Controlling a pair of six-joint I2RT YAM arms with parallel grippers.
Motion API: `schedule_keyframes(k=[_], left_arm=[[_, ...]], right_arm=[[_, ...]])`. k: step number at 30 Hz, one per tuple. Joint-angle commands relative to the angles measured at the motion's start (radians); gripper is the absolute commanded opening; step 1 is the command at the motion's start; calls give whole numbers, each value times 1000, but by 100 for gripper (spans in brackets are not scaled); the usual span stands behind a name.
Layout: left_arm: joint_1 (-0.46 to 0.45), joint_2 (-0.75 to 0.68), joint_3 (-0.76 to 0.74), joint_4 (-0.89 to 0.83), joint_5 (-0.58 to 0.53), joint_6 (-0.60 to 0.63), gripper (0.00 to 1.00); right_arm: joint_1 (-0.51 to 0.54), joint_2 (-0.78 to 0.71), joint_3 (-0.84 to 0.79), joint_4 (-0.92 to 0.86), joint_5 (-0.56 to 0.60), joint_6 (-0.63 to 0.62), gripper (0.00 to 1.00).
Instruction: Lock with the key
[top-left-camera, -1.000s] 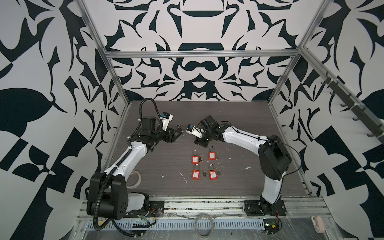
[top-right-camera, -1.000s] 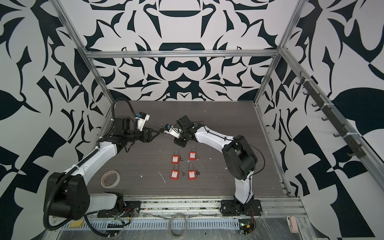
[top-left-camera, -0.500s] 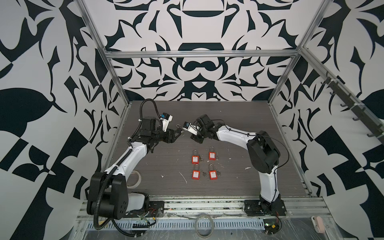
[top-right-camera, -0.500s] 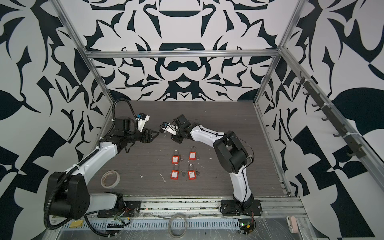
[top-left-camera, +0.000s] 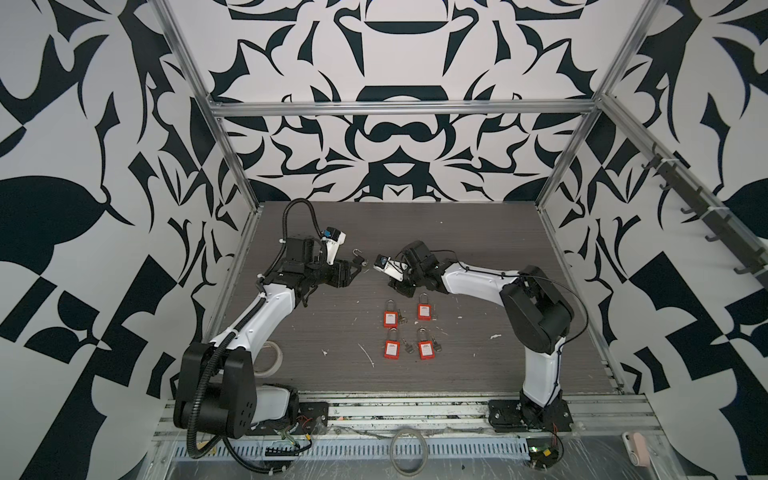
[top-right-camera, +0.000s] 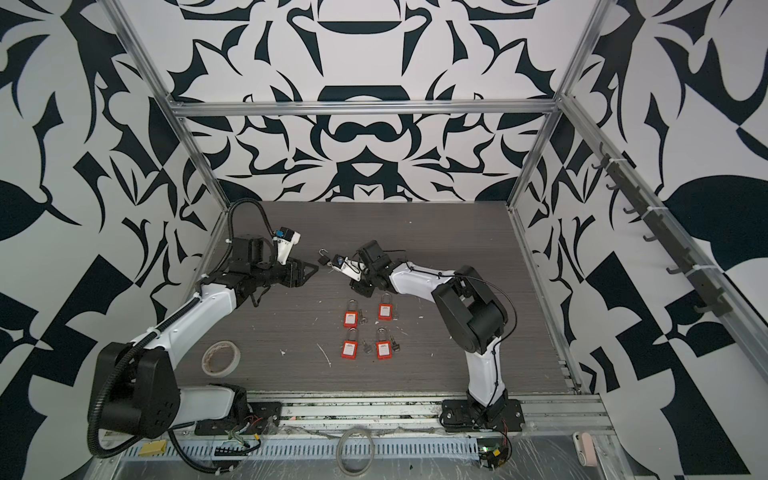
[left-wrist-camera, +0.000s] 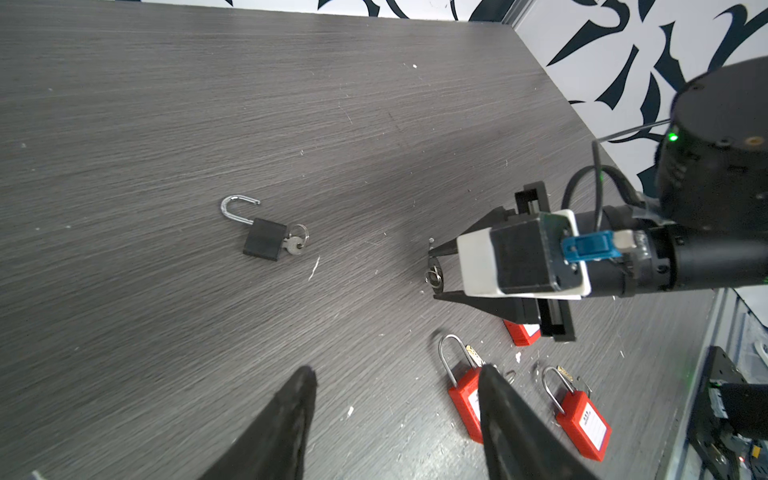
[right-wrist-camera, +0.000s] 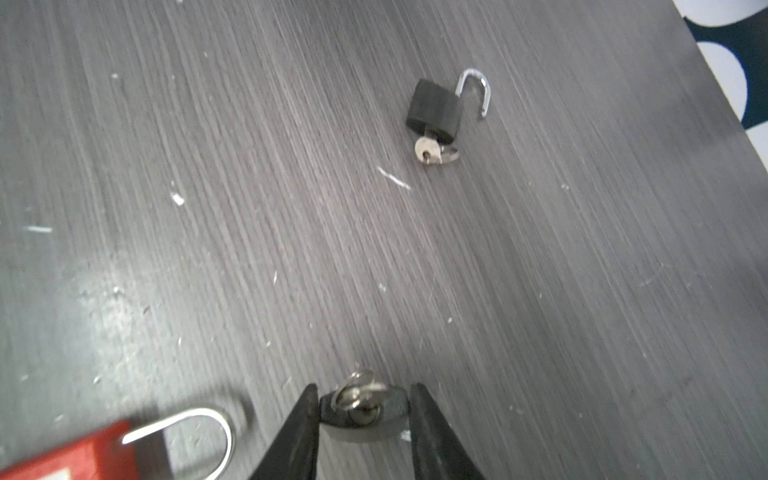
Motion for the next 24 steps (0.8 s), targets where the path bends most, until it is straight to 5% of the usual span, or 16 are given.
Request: schedule_keyframes(k=[1, 8, 12, 17, 24], left_arm=[[-22, -11, -26, -17, -26, 15, 65], [-39, -5, -18, -23, -36, 14, 65], [-44, -1, -7, -35, -41, 15, 65], [-44, 64, 49, -103, -54, 18, 65], [-52, 171, 135, -157, -51, -49, 66]], right_arm=[[-8, -101, -55, 63, 5, -1, 41], [-19, -192, -147, 37, 45, -4, 56], [-19, -165, 3, -195, 96, 81, 55], [-19, -51, 275, -540, 138, 462, 51], [-15, 19, 395, -709, 150, 943, 52]])
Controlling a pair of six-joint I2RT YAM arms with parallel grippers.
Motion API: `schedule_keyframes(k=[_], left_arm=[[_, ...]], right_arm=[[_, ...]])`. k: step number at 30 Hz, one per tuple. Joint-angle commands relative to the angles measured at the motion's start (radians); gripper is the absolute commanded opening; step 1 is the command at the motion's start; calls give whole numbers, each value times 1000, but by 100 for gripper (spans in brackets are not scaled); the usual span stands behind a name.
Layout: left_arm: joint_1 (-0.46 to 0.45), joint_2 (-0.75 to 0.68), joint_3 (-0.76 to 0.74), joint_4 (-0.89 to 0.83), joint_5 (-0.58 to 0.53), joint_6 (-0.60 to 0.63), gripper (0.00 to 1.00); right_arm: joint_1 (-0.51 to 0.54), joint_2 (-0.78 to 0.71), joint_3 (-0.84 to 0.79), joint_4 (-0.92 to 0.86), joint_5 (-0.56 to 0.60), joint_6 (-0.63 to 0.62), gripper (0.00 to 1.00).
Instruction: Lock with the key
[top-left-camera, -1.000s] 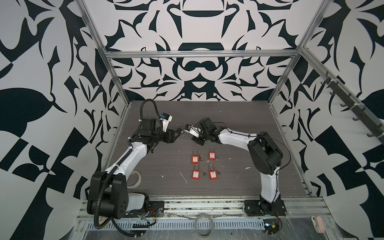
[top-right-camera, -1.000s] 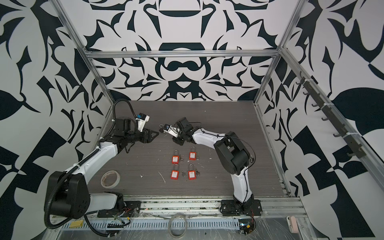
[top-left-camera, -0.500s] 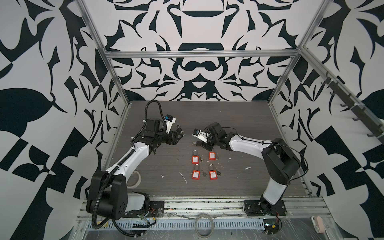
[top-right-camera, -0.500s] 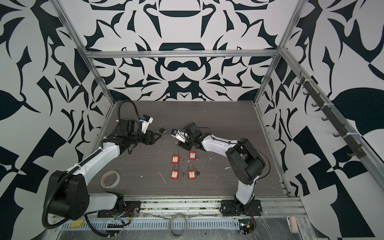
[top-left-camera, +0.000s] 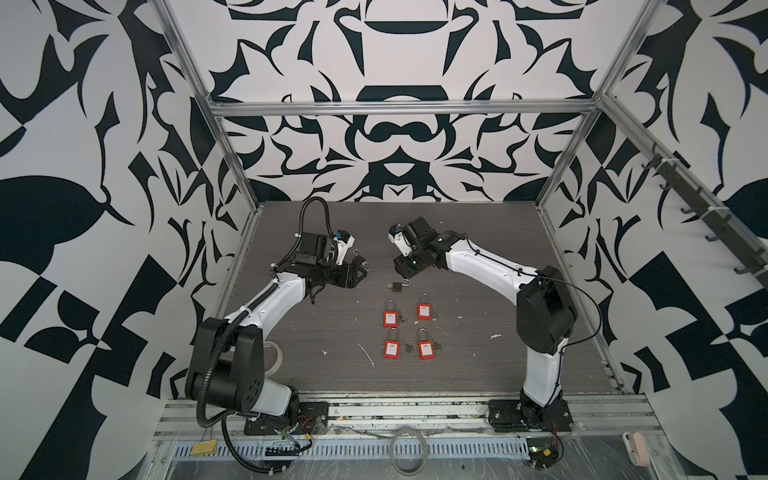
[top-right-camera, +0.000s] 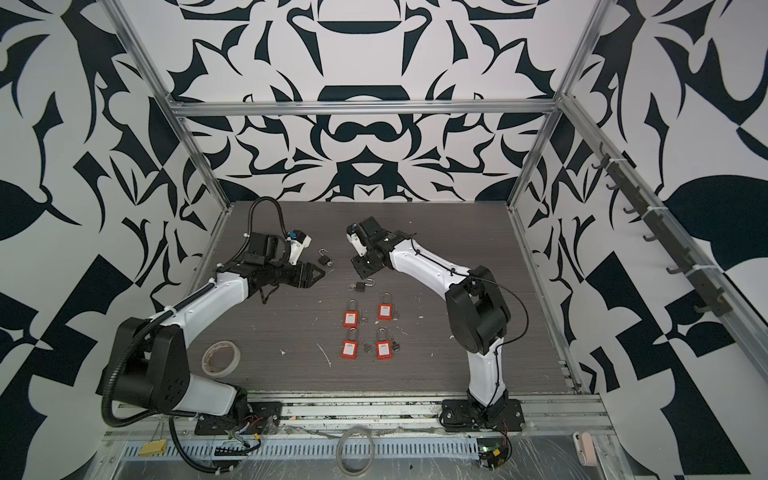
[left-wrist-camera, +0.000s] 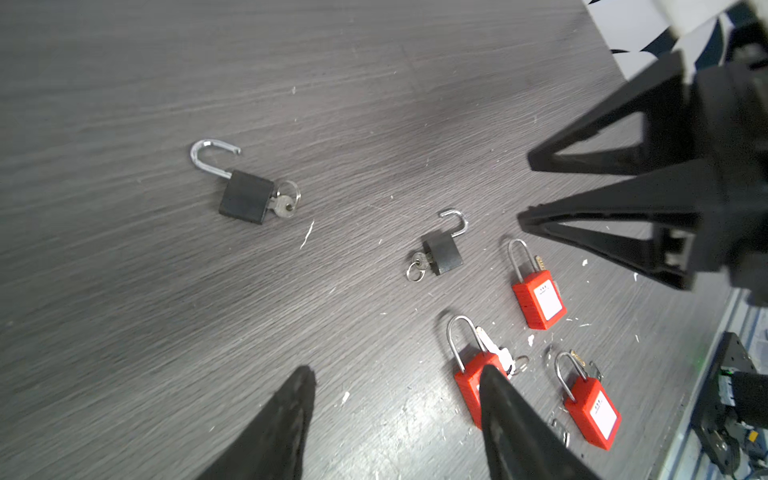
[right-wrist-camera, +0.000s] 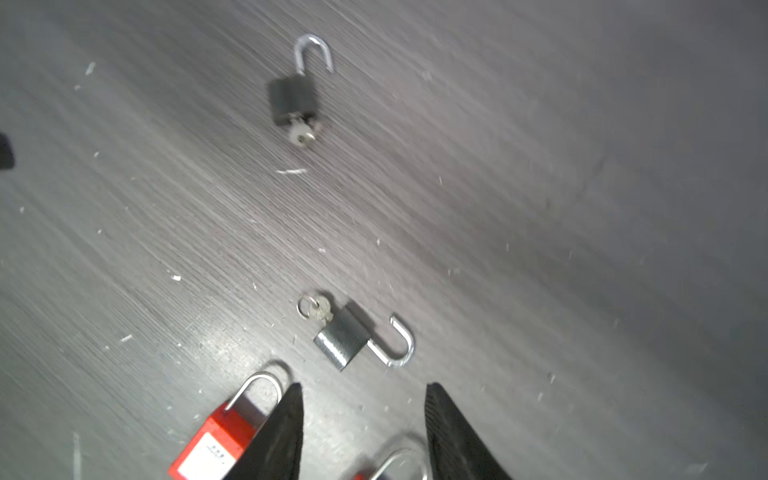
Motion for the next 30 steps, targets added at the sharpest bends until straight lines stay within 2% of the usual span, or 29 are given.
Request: schedule_keyframes(k=[1, 5, 11, 20, 30], left_arm=[[-8, 33, 46, -43, 8, -44, 66], [-20, 91, 78, -57, 7, -72, 67], [-22, 139, 111, -98, -10, -91, 67], [-22, 139, 95, -98, -16, -86, 67], [-22, 138, 94, -123, -30, -80, 68]], right_arm=[[4, 10, 39, -160, 26, 331, 52], [9, 33, 34, -153, 45, 461, 56], [13, 70, 28, -107, 27, 587, 62], [18, 147, 68, -59, 5, 646, 68], [19, 230, 128, 7, -23, 664, 69]])
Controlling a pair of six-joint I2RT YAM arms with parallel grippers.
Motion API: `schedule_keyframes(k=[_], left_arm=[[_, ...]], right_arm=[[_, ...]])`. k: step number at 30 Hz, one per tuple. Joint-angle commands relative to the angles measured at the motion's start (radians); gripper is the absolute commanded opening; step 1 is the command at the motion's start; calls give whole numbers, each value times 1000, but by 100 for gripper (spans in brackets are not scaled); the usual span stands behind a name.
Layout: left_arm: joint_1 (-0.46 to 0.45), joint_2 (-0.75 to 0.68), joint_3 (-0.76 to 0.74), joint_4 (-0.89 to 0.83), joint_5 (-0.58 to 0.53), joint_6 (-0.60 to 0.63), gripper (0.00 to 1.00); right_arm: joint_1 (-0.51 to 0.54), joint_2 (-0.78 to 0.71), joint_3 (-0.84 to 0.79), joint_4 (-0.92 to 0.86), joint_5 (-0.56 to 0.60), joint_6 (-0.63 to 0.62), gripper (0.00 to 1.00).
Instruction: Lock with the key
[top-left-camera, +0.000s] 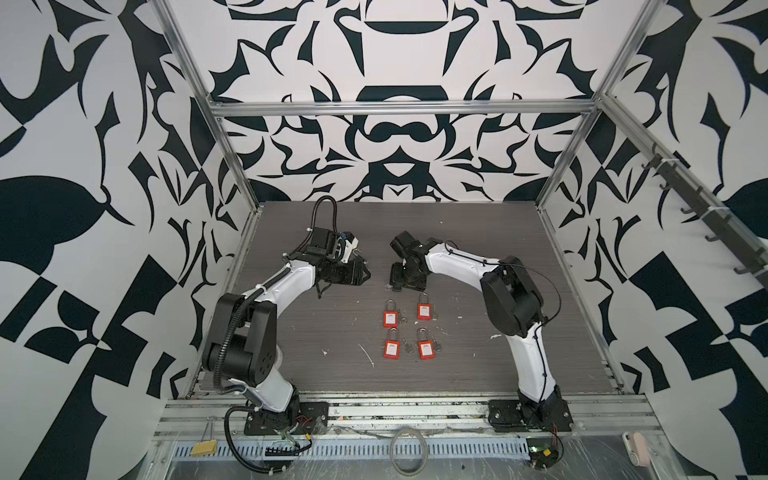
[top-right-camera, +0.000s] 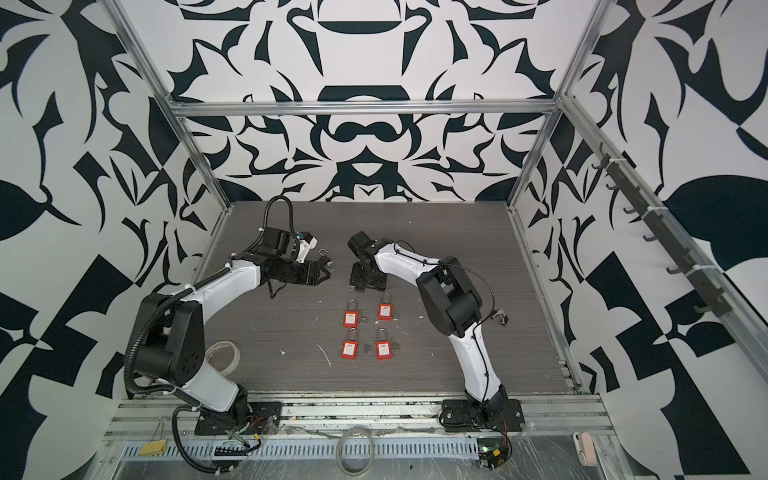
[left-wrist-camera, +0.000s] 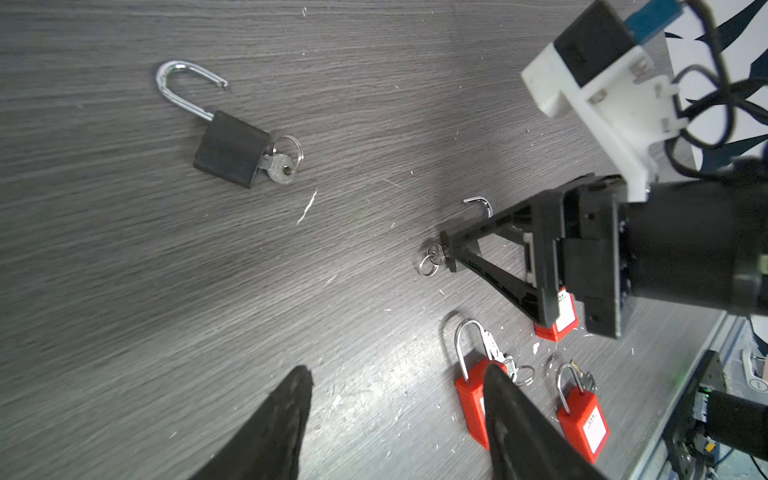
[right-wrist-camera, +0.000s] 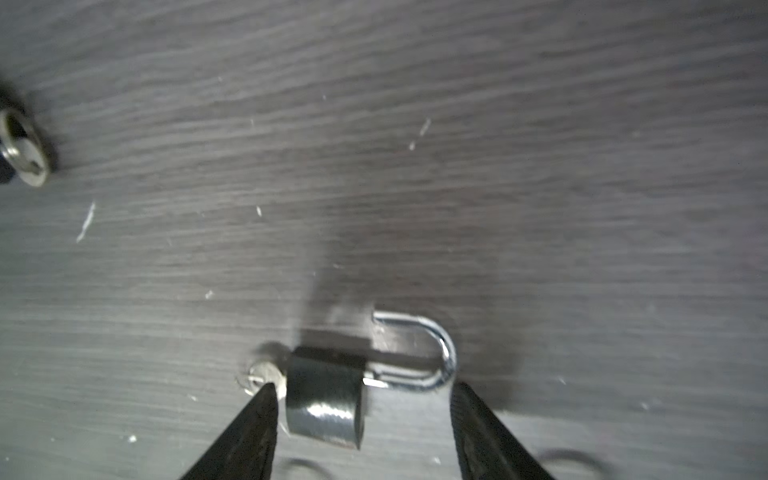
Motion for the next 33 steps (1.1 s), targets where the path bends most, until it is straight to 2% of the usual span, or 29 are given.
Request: schedule_keyframes(k=[1, 7, 9, 11, 15, 22, 26, 31, 33], left_arm=[[-2, 4, 2, -40, -8, 0, 68], [-2, 0, 2, -50, -16, 2, 68], [-2, 0, 2, -51, -17, 2, 68], [-2, -2, 2, -56, -18, 0, 68], [-2, -18, 2, -67, -32, 5, 68], [-2, -68, -10, -62, -55, 14, 68], [-2, -69, -7, -58, -55, 8, 69], [-2, -68, -14, -44, -53, 1, 68], [-2, -68, -15, -44, -54, 0, 68]], right_arm=[[5, 7, 71, 39, -8, 1, 69], [4, 97, 182, 47, -43, -136, 69], [5, 119, 192, 109, -89, -188, 69], [1, 157, 230, 153, -186, -224, 70], [7, 189, 314, 127, -241, -304, 70], [12, 77, 337, 0, -19, -470, 70], [41, 17, 310, -120, 166, -546, 71], [97, 23, 301, -271, 334, -543, 72], [117, 39, 297, -298, 355, -521, 74]])
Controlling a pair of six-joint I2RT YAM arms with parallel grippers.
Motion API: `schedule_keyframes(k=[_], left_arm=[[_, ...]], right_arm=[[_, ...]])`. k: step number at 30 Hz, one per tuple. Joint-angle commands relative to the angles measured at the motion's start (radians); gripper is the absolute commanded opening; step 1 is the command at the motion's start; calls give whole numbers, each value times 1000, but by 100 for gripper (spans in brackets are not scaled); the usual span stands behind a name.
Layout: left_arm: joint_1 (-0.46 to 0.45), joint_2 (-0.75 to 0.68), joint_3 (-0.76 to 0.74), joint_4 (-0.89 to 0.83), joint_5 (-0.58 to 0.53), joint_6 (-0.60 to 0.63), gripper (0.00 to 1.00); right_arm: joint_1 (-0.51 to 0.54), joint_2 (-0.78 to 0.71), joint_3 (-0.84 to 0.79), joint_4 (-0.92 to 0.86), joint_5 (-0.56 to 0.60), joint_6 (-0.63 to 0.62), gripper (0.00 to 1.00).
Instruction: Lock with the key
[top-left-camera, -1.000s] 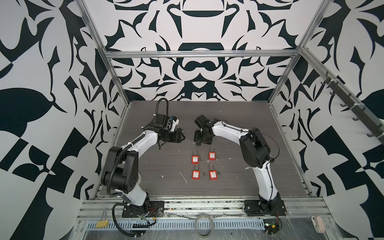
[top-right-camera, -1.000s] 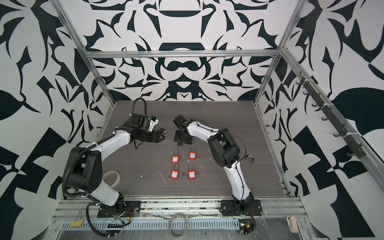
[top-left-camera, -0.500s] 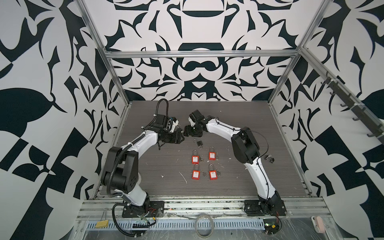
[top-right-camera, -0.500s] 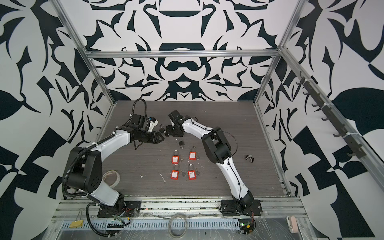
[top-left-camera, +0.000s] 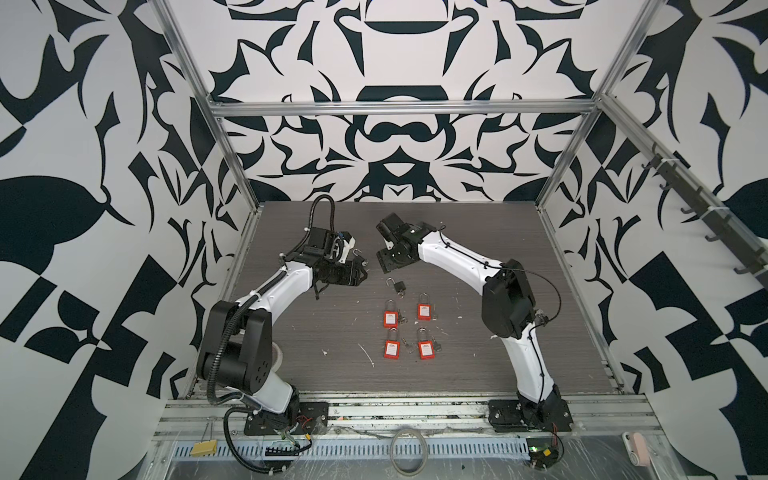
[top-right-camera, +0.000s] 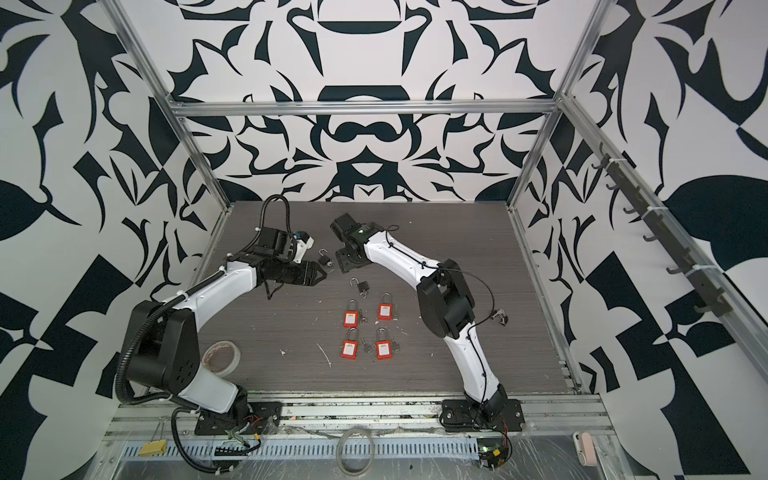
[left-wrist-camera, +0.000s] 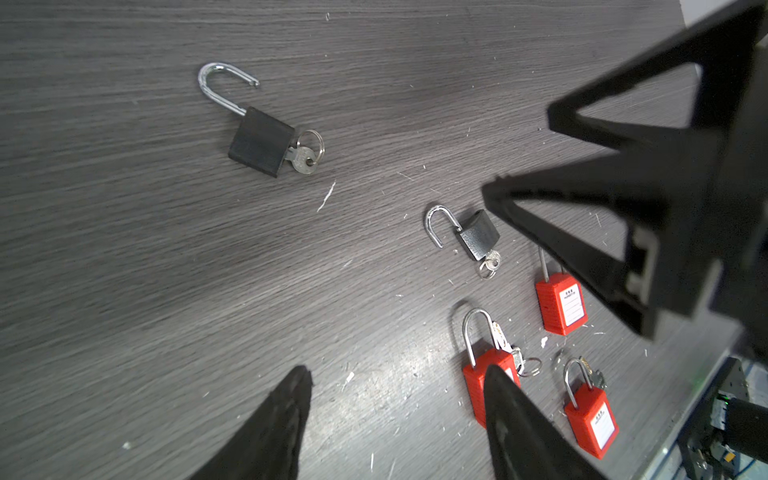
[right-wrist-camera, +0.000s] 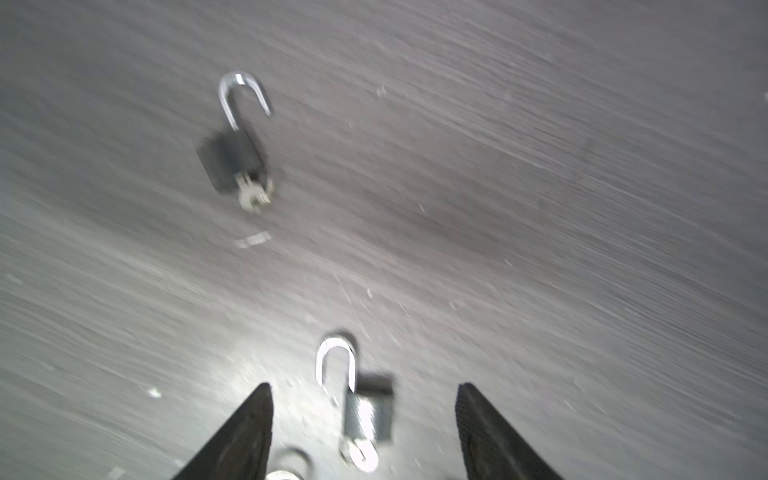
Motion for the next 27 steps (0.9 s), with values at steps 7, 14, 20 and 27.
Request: schedule_keyframes(k=[7, 14, 20, 27], left_arm=[[-1, -36, -28, 3, -11, -1, 68], [-2, -37, -35, 5, -15, 2, 69], [-2, -24, -21, 1, -19, 1, 68], [-2, -23, -12, -9, -26, 3, 68]], right_arm=[[50, 66, 10, -137, 91, 91, 74], [52, 100, 11, -154, 135, 127, 72], [51, 124, -2, -124, 143, 120, 67], [52, 112, -36, -88, 117, 124, 55]])
